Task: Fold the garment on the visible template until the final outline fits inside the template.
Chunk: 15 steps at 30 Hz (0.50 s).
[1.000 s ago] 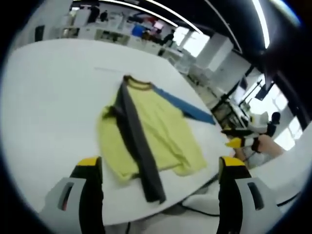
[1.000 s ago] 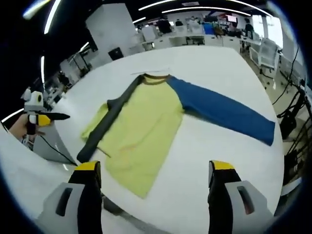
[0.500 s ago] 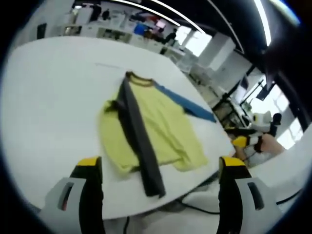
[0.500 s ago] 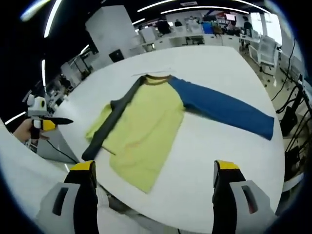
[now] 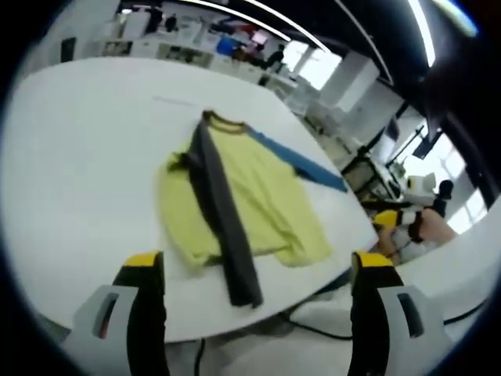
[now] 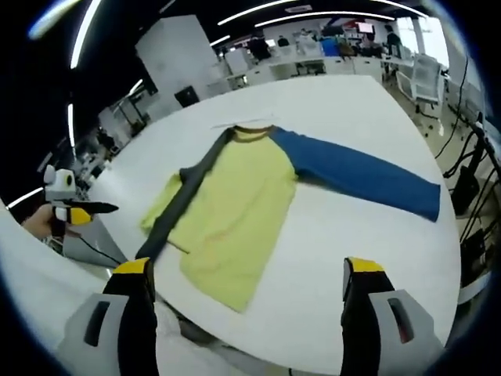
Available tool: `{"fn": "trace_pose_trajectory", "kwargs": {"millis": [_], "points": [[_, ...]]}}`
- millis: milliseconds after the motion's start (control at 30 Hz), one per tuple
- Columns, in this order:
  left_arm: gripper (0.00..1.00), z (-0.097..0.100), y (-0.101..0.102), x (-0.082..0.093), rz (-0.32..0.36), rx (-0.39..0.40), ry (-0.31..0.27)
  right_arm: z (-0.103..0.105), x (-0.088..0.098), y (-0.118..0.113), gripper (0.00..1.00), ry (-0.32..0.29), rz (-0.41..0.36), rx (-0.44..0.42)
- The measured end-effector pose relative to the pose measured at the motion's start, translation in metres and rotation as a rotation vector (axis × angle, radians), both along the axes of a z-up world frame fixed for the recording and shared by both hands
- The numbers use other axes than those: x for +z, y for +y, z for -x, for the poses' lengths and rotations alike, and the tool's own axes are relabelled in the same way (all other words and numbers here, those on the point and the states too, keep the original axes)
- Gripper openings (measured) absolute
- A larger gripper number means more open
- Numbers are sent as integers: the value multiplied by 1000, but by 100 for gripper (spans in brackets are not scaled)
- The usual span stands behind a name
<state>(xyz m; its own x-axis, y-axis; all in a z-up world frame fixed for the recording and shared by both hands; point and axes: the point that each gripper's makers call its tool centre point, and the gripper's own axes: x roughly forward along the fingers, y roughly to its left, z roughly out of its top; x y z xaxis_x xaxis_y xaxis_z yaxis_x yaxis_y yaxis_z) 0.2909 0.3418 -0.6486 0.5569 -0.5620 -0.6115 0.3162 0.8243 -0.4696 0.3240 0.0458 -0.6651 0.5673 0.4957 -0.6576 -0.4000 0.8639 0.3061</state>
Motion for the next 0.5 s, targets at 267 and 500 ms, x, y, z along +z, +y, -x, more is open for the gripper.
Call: {"fn": "trace_pose_trajectory", "kwargs": {"millis": [267,500], "points": [[85,10,-13,-16,19,-28,26,0,3,0,100,0,-10,0],[78,16,-16,-28,17,-40,43,-3,5,-5,100,-6,-5,-5]]}}
